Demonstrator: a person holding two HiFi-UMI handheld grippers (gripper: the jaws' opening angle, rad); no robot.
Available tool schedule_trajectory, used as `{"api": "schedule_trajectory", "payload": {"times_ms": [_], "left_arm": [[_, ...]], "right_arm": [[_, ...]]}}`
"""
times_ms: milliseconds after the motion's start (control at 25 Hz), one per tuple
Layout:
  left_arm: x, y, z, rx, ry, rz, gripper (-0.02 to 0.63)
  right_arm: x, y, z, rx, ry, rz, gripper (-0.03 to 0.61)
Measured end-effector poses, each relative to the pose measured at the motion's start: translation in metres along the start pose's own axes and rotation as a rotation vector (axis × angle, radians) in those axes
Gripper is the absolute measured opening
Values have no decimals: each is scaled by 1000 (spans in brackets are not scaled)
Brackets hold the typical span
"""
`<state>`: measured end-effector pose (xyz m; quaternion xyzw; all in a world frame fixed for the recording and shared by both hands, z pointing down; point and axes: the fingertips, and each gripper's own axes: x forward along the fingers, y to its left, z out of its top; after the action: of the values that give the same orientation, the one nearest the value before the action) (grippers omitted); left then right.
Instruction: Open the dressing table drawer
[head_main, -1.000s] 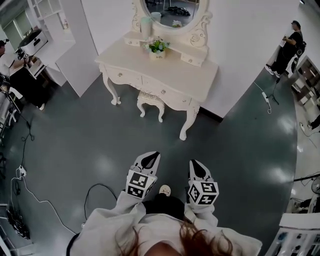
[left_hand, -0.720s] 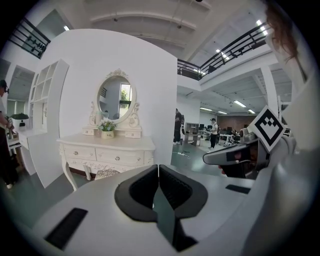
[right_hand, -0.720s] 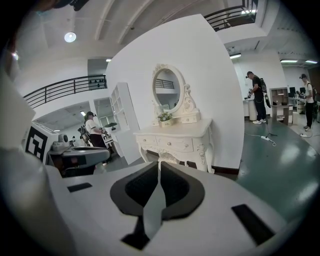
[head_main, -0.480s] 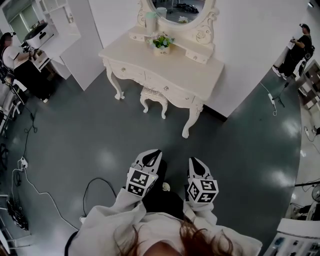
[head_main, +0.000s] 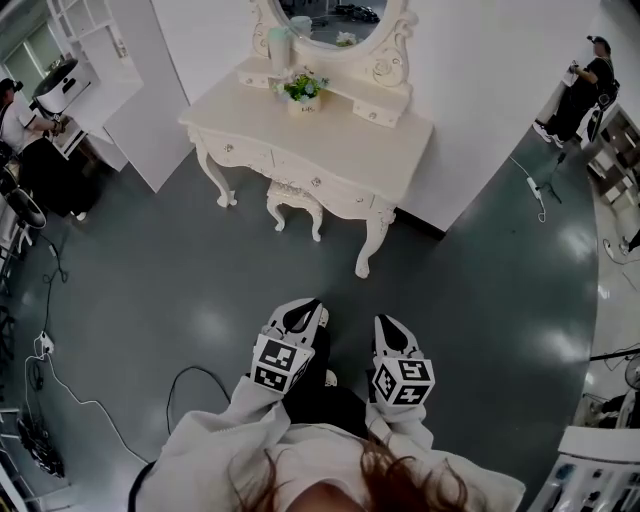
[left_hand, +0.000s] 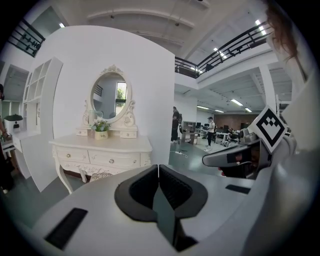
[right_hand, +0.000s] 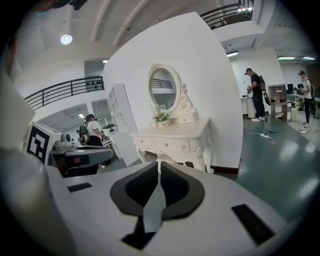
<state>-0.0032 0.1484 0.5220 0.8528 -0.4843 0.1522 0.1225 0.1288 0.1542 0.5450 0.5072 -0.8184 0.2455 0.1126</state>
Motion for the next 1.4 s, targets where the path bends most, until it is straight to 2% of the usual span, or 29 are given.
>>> {"api": "schedule_trajectory", "payload": {"times_ms": [280,880,1400], "left_arm": [[37,20,13,-6,1,-9,21],[115,96,77,10,-36,-37,21],[160,159,96,-7,-47,-61,21]], "right_arm": [[31,-20,20,12,1,-16,41],[113,-42,97,8,-31,-61,41],[180,-41,131,0,-33,-85,41]]}}
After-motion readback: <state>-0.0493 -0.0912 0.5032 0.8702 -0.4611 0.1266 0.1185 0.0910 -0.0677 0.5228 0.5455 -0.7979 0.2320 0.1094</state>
